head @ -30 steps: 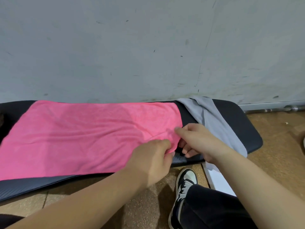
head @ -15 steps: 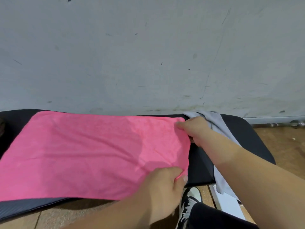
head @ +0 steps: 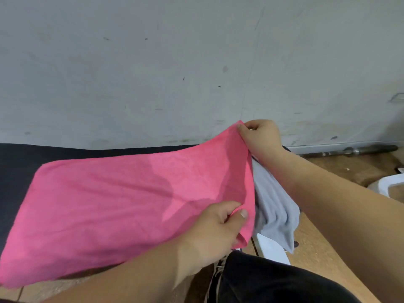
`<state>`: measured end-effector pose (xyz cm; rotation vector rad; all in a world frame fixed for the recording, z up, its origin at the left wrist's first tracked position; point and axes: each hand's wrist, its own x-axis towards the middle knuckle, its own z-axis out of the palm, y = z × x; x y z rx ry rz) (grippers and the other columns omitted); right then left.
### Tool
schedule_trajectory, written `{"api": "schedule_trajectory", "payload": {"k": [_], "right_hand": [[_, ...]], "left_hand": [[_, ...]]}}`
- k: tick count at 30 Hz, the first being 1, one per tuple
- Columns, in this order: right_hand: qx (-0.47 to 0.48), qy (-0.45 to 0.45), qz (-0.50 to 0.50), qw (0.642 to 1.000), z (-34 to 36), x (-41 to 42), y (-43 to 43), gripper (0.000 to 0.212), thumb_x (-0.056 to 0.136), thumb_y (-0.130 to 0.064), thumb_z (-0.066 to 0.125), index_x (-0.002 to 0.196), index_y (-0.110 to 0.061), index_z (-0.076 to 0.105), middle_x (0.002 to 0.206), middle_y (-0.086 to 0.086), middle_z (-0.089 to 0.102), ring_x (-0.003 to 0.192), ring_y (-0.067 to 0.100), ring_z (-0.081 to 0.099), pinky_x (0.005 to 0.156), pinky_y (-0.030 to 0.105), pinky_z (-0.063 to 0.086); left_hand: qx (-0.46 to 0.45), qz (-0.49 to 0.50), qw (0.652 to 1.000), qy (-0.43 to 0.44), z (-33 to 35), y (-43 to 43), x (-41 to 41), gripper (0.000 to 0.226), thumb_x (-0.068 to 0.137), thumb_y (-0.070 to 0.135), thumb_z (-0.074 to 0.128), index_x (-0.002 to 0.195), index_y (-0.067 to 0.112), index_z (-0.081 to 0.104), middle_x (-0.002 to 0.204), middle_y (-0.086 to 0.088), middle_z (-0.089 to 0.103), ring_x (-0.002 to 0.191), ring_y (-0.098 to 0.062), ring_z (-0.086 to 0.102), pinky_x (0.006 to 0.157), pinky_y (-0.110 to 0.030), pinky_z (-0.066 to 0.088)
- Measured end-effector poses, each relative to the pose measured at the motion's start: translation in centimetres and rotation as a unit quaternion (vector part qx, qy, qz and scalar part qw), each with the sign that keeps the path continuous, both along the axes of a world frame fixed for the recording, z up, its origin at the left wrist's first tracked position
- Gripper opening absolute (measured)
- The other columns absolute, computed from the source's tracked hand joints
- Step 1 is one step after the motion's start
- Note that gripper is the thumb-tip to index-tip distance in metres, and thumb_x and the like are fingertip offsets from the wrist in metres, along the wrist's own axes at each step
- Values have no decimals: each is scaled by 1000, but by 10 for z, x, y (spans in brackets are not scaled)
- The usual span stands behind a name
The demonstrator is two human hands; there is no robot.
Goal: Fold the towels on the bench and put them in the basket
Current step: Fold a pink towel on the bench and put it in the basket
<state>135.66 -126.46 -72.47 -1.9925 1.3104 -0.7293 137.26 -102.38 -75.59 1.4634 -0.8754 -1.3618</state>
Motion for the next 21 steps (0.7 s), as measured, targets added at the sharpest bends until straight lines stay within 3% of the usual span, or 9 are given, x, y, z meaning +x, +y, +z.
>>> {"api": "schedule_trajectory", "payload": {"k": [2,5,7,9,11,13,15,17,21], "right_hand": [[22,-41,1,999,8,5,5,37,91,-34,66,75,-1,72,64,5,62,60,21,52,61,35,48],[75,-96,20,992,18,24,26,36,90,-24,67,78,10,65,63,11,51,57,19,46,57,33,43],[118,-130,35,984,24,43,48,28,90,-16,69,83,11,66,67,15,57,57,23,53,56,35,48],[153,-154,52,975,27,64,73,24,89,-9,70,87,14,62,70,18,57,58,26,55,55,37,50],[169,-153,72,971,25,91,99,17,88,-8,70,83,8,64,67,16,56,57,27,55,56,39,51],[161,-138,98,972,19,120,124,17,84,-13,71,72,-5,63,58,6,60,57,23,60,61,42,55],[157,-139,130,969,13,150,150,23,84,-16,73,65,-16,60,50,-11,58,59,6,59,61,33,50],[158,-142,159,964,8,179,175,26,86,-13,73,65,-18,59,47,-19,56,59,-8,53,61,23,44],[163,-149,187,957,-10,225,218,23,85,-13,71,67,-18,57,60,-16,61,85,-4,66,79,26,54]], "left_hand": [[-6,22,999,-31,5,10,8,42,104,39,53,95,-2,55,78,-3,46,75,-18,53,96,-60,53],[0,30,990,-136,12,35,31,39,98,41,60,86,4,59,67,0,49,66,-14,52,73,-42,53],[2,41,986,-160,15,57,49,23,94,26,67,87,5,64,71,-5,63,65,-13,57,67,-32,47],[13,66,986,-155,20,81,66,15,94,11,68,81,5,63,65,0,61,58,-8,55,58,-23,43],[26,103,981,-163,25,107,85,23,95,14,70,74,10,61,59,2,60,55,-9,59,56,-24,44],[41,143,972,-184,28,132,110,36,96,26,71,65,14,58,55,-9,63,56,-23,68,56,-26,47],[70,157,952,-254,31,158,136,48,98,36,66,60,12,52,53,-14,59,59,-30,70,52,-28,47],[106,123,915,-370,35,185,161,54,100,47,58,62,10,46,50,-6,49,53,-23,62,54,-36,47],[179,65,837,-513,31,225,198,57,98,51,54,59,10,47,54,-3,50,56,-18,50,60,-35,44]]}}
